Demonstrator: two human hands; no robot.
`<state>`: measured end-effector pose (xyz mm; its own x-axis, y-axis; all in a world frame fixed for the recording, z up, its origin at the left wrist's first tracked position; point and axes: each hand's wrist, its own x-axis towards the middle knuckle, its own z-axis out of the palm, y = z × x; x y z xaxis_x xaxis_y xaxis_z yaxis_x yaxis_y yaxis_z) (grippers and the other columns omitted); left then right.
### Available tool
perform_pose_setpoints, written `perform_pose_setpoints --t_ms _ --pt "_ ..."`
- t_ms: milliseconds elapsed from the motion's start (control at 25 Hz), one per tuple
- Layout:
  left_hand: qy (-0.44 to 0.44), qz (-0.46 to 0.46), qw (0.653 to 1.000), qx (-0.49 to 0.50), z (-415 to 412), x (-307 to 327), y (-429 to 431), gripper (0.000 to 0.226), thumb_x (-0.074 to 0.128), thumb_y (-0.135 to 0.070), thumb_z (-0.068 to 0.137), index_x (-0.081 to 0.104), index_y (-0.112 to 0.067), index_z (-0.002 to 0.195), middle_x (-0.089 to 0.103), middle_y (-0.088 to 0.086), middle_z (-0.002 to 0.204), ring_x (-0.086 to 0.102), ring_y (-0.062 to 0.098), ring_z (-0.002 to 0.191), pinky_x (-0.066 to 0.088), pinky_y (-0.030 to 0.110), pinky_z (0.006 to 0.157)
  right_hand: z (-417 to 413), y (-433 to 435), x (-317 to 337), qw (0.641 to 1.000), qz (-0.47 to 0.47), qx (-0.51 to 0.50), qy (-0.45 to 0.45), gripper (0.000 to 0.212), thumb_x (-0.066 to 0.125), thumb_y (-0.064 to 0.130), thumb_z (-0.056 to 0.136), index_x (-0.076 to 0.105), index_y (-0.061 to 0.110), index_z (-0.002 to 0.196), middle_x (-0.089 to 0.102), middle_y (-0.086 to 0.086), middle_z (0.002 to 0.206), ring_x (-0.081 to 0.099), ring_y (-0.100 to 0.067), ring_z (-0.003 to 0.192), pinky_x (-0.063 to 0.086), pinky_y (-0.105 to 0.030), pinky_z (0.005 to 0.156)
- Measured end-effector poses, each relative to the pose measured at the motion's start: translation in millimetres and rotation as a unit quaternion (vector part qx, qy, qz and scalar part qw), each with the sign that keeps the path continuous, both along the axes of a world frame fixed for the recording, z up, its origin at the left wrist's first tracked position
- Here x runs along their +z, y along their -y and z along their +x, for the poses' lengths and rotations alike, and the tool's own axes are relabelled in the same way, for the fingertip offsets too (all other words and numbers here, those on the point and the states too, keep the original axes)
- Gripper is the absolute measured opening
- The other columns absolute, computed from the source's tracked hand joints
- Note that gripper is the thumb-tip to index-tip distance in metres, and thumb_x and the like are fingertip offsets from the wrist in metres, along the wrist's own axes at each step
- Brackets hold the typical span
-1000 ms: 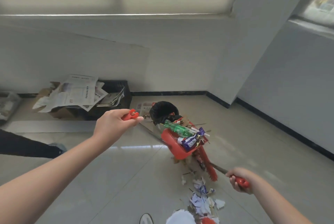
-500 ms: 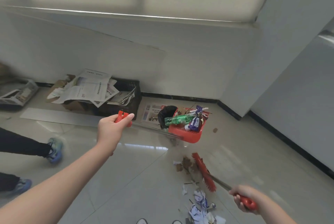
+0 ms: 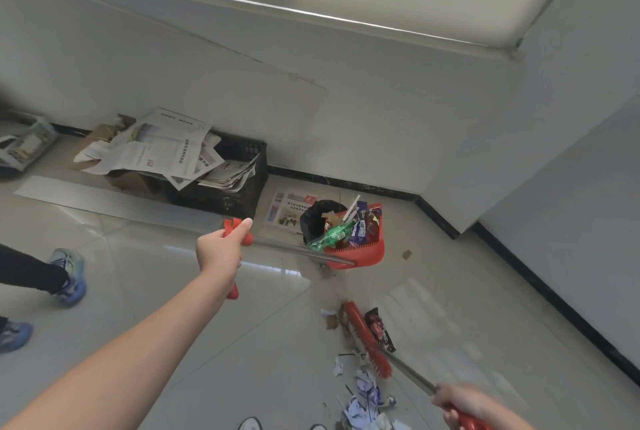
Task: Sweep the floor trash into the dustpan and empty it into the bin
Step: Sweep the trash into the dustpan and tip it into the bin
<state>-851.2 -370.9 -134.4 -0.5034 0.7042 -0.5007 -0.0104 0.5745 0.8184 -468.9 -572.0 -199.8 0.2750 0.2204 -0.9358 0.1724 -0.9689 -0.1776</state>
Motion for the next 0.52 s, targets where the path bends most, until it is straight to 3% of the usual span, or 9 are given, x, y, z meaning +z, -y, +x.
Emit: perform_pose_setpoints --t_ms 80,160,200,320,440,520 --pt "0.032 -0.016 0.999 0.038 -3.9 -6.9 -11.0 0.038 0.076 -0.042 0.075 0.069 -0.006 0.066 0.041 0.006 0.051 0.033 0.019 0.045 0.034 0.025 0.055 -1.8 -3.1 -4.9 1.0 -0.009 0.024 0.007 0.012 0.063 -0.007 0.08 0.057 -0.002 0.071 0.048 -0.011 0.039 0.045 -0.015 0.028 0.034 -0.016 0.032" --pt "0.067 -0.03 0.994 0.081 -6.8 -15.1 -22.7 0.037 0.077 -0.04 0.074 0.067 -0.006 0.063 0.046 0.005 0.054 0.033 0.016 0.044 0.036 0.025 0.057 -3.4 -8.1 -8.4 0.999 -0.021 0.045 0.01 0.004 0.065 -0.004 0.08 0.063 -0.006 0.083 0.05 -0.009 0.04 0.047 -0.015 0.031 0.035 -0.017 0.035" --pt "0.084 -0.035 0.99 0.105 -8.2 -19.4 -27.5 0.036 0.078 -0.038 0.074 0.064 -0.007 0.061 0.05 0.004 0.055 0.033 0.015 0.044 0.037 0.025 0.057 -2.8 -9.8 -10.9 0.998 -0.028 0.055 0.011 0.011 0.066 -0.002 0.079 0.065 -0.006 0.089 0.051 -0.008 0.042 0.049 -0.015 0.033 0.036 -0.019 0.036" --pt "0.124 -0.057 0.974 0.182 -16.1 -31.4 -32.5 0.034 0.077 -0.032 0.077 0.053 -0.012 0.062 0.053 -0.001 0.056 0.033 0.011 0.045 0.034 0.022 0.049 -2.0 -13.3 -16.3 0.998 -0.037 0.054 0.005 0.011 0.067 -0.002 0.078 0.064 0.005 0.085 0.054 -0.008 0.044 0.051 -0.015 0.036 0.038 -0.021 0.038" --pt "0.15 -0.066 0.958 0.237 -29.0 -45.8 -25.0 0.034 0.074 -0.027 0.082 0.046 -0.014 0.068 0.054 -0.004 0.042 0.034 0.009 0.045 0.033 0.02 0.04 -4.4 -14.4 -18.2 0.997 -0.034 0.071 -0.001 0.005 0.066 -0.001 0.079 0.065 0.004 0.08 0.052 -0.006 0.041 0.049 -0.013 0.033 0.037 -0.02 0.036" --pt "0.161 -0.078 0.952 0.247 -37.6 -59.6 -19.8 0.03 0.071 -0.025 0.085 0.047 -0.011 0.075 0.057 -0.002 0.052 0.037 0.007 0.041 0.033 0.015 0.031 -6.5 -15.3 -18.3 0.997 -0.031 0.07 -0.008 0.008 0.066 -0.002 0.079 0.067 0.004 0.082 0.053 -0.007 0.04 0.049 -0.013 0.033 0.038 -0.02 0.036"
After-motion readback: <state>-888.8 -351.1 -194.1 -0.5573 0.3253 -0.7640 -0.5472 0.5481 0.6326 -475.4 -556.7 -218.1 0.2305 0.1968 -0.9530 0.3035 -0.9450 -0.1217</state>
